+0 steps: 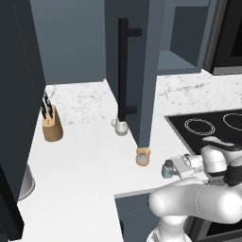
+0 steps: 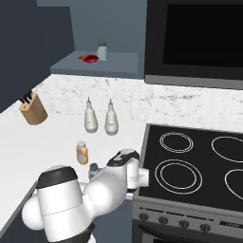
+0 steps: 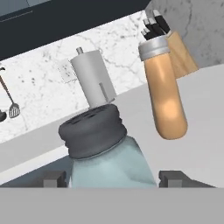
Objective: Put the shaker and condiment bottle from the counter next to their counterparts in the cabinet.
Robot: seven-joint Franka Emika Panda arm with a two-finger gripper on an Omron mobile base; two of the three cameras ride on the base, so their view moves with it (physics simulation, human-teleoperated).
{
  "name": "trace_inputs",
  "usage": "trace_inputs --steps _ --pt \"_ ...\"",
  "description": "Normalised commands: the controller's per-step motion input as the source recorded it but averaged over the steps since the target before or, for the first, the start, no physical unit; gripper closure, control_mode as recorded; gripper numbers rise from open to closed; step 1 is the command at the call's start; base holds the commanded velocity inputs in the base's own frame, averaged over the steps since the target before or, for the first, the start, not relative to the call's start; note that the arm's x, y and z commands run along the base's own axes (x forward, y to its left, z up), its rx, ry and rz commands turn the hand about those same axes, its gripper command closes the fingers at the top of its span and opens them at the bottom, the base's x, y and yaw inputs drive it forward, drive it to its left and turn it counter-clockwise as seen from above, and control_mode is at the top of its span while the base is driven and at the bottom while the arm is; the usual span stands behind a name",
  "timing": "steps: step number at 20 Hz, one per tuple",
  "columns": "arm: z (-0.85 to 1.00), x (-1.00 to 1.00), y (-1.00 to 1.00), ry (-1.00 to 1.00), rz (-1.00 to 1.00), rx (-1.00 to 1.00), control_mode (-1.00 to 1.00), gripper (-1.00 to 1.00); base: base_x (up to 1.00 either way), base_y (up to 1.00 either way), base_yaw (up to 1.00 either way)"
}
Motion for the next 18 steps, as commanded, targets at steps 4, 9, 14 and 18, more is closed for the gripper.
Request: trace_inputs --steps 4,9,14,18 --pt "0.11 0.01 0.03 0.00 -0.03 0.00 -1.00 1.00 0.00 0.00 0.00" --pt "0.97 0.04 0.04 0.00 -0.19 -0.09 -1.00 1.00 0.00 0.00 0.00" --pt "1.00 0.00 0.13 0.07 -0.31 -0.06 -1.00 1.00 0.00 0.00 0.00" --pt "0.92 -0.44 -0.06 0.00 -0.28 0.06 -1.00 1.00 0.00 0.00 0.00"
